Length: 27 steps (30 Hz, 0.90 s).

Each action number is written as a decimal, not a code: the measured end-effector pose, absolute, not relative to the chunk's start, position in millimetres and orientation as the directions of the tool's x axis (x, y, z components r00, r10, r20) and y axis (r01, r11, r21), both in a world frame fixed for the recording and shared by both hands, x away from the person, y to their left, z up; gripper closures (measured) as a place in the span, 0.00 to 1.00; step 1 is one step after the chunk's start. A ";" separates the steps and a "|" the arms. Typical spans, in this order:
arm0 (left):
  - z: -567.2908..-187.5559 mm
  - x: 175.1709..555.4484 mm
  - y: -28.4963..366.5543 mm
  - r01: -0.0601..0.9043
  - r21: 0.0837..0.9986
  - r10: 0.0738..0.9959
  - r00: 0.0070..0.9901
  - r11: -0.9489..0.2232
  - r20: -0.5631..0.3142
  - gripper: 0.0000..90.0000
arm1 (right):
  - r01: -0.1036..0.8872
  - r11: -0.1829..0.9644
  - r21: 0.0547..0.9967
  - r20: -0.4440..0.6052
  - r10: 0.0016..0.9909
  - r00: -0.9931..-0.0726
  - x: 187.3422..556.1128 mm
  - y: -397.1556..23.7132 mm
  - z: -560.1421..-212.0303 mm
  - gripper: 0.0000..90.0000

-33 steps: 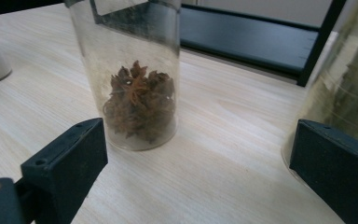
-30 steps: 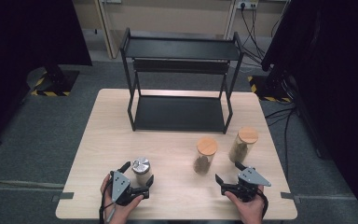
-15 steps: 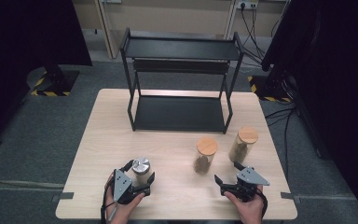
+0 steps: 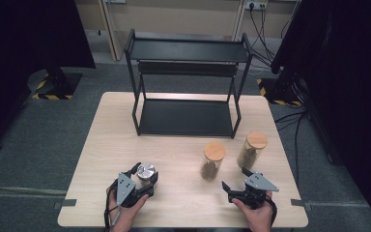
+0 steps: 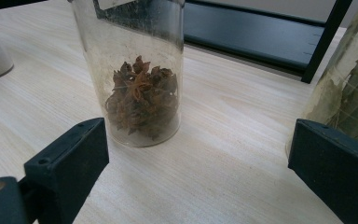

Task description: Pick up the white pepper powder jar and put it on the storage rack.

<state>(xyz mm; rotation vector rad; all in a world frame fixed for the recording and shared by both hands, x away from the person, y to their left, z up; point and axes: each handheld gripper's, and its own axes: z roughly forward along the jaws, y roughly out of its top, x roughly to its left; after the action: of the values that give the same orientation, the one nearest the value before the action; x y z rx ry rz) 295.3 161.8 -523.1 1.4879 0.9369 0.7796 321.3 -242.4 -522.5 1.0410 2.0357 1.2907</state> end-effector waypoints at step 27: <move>-507.9 308.7 161.7 0.136 0.989 0.886 0.464 -0.059 -0.011 0.39 | 0.339 0.240 0.910 -0.001 0.817 -0.576 321.7 -244.0 -522.4 0.05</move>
<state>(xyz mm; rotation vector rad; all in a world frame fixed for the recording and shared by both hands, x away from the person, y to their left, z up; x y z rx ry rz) 308.7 161.7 -507.9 1.5227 0.9315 0.7884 321.7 -244.0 -522.4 1.0540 2.0341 1.3074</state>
